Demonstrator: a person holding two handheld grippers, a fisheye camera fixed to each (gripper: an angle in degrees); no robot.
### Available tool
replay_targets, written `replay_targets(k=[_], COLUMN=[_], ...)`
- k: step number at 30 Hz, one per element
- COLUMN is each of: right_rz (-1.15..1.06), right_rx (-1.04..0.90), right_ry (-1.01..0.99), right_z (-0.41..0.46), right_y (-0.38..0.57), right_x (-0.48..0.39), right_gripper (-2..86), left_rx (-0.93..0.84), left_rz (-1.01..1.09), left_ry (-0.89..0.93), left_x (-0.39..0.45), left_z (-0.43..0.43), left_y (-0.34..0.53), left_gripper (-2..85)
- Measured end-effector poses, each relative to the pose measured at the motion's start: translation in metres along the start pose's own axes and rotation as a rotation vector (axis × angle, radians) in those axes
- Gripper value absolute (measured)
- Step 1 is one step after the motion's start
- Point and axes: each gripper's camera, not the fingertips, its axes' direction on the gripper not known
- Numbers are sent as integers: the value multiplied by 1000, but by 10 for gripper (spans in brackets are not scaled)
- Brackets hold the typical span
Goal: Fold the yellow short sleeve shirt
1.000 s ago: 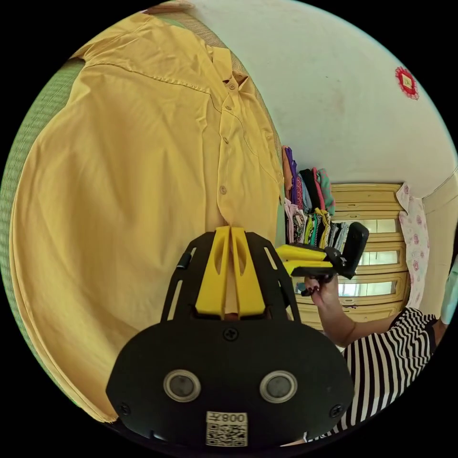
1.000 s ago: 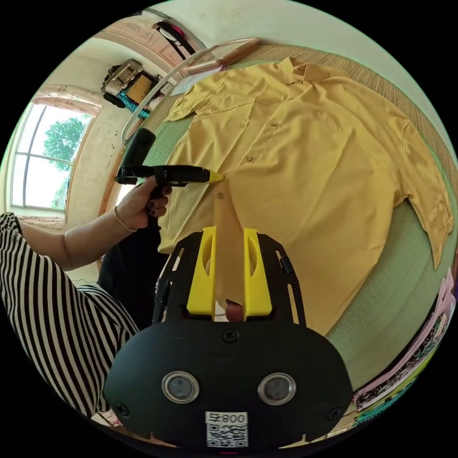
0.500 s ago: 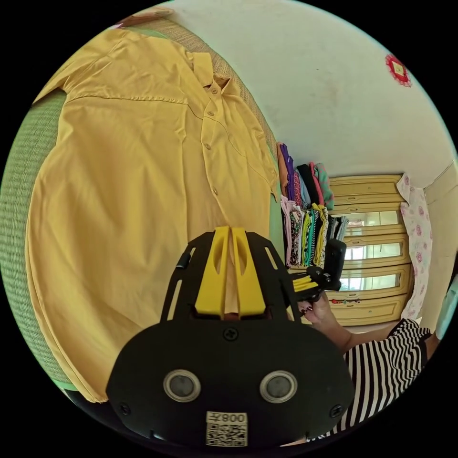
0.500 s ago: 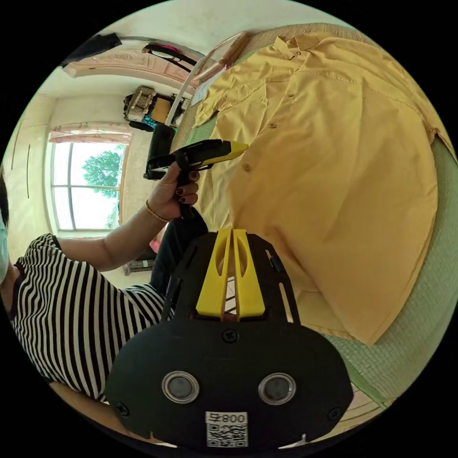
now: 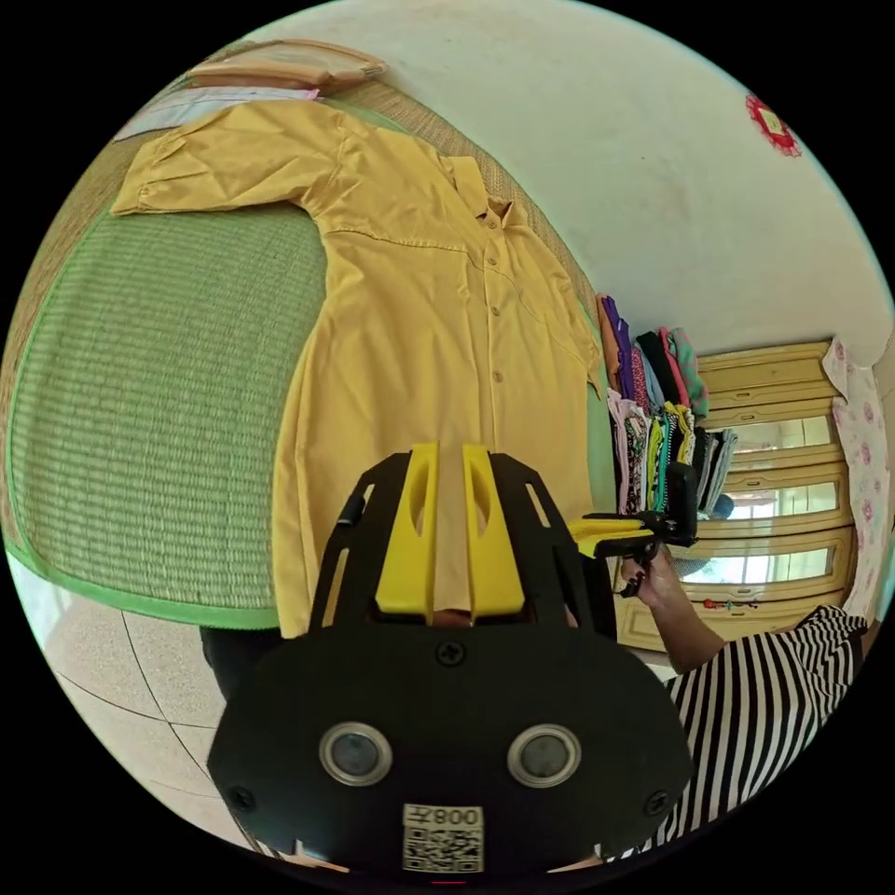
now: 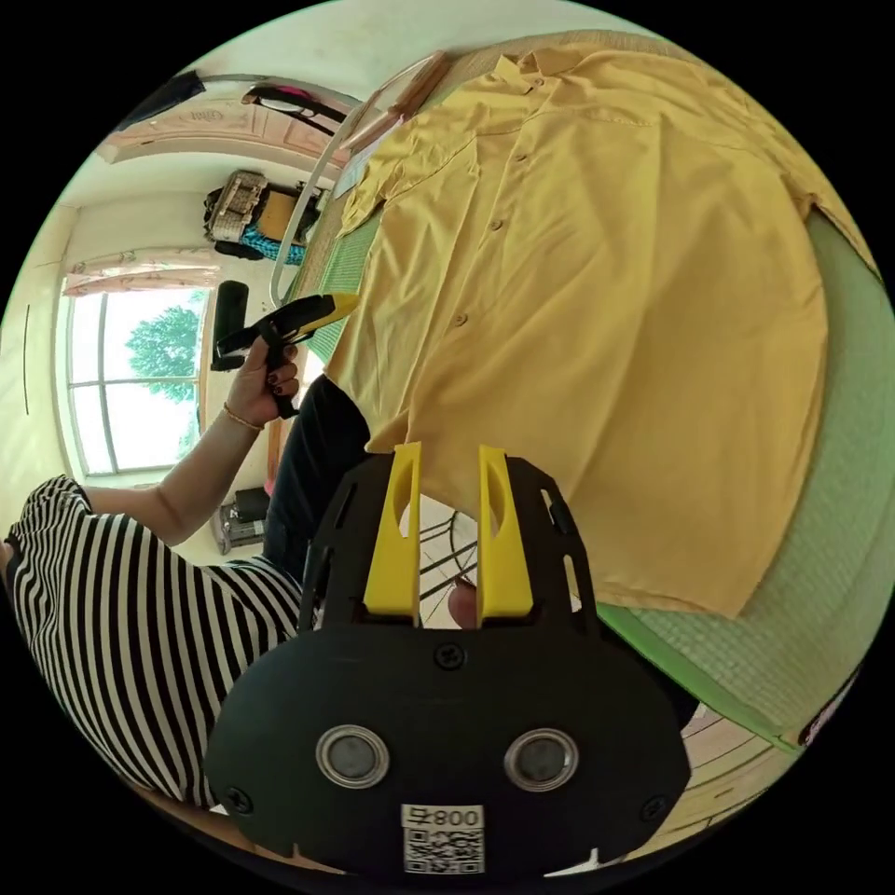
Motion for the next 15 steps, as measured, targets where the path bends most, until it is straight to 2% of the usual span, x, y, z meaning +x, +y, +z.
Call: replay_targets(k=[4, 6, 10, 15], right_rz=[139, 196, 240, 219], right_rx=[122, 92, 37, -1], right_ry=[195, 292, 318, 423], right_z=[-54, -52, -28, -26], right_y=[40, 54, 63, 75], right_x=[45, 66, 80, 75], right_gripper=[87, 86, 83, 19], left_rx=[40, 26, -46, -68], left_rz=[-71, -93, -108, -74], left_ry=[-129, -156, -173, -245], left_x=[-26, -33, -34, -26], left_z=[-36, -38, -26, -32], left_y=[5, 4, -6, -22], left_gripper=[66, 68, 58, 17])
